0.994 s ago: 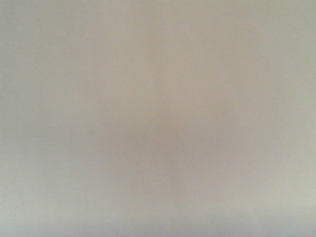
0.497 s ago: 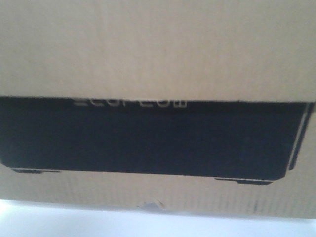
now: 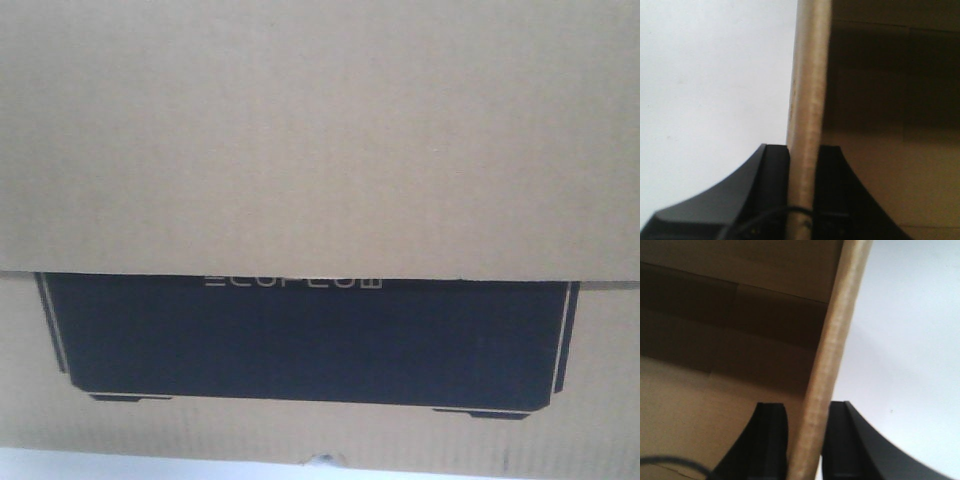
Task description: Grab box from left shelf to table start
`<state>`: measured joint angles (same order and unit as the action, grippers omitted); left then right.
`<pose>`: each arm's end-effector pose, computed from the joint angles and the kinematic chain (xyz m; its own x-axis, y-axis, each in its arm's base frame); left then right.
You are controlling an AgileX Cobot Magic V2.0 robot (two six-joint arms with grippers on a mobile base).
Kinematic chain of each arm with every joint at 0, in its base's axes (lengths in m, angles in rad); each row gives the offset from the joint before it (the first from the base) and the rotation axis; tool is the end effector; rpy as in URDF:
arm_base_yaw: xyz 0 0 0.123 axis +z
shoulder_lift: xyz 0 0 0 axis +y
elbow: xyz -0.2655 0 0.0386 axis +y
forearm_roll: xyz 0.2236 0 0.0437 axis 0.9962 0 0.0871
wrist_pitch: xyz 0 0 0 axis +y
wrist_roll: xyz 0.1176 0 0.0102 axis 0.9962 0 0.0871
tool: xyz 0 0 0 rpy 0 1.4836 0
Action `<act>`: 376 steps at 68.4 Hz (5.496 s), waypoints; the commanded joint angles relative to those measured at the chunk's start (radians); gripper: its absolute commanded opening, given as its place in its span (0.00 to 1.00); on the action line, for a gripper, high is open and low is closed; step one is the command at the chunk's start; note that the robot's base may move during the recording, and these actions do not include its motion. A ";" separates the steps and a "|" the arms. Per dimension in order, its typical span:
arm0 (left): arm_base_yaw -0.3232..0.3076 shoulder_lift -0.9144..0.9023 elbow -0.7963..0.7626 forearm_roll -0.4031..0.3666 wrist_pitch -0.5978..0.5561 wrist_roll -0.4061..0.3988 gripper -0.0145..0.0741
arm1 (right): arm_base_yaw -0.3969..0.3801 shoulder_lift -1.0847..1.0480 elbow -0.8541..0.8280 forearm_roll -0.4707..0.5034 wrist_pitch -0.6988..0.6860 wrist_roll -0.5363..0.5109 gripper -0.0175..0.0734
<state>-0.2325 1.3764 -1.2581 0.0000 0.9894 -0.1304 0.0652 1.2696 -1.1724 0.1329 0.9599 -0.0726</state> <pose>0.2680 -0.0635 0.3073 -0.8524 0.0682 -0.5185 0.1206 0.9904 -0.0680 0.2502 0.0292 0.3132 -0.8212 -0.0497 -0.5685 -0.1231 0.9882 0.0915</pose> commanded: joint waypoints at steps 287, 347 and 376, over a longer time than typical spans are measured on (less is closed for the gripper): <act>0.158 -1.402 1.285 -0.026 -0.942 0.095 0.06 | -0.002 -1.281 0.794 -0.124 -0.512 0.055 0.26; 0.158 -1.402 1.285 -0.026 -0.942 0.095 0.06 | -0.110 -1.289 1.207 -0.123 -0.920 0.137 0.26; 0.158 -1.402 1.285 -0.026 -0.942 0.095 0.06 | -0.110 -1.289 1.207 -0.123 -0.920 0.137 0.26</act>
<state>-0.0744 -0.0116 0.0304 -0.0224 0.1391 -0.0401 -0.0397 -0.0149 0.0292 0.0203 0.1346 0.0640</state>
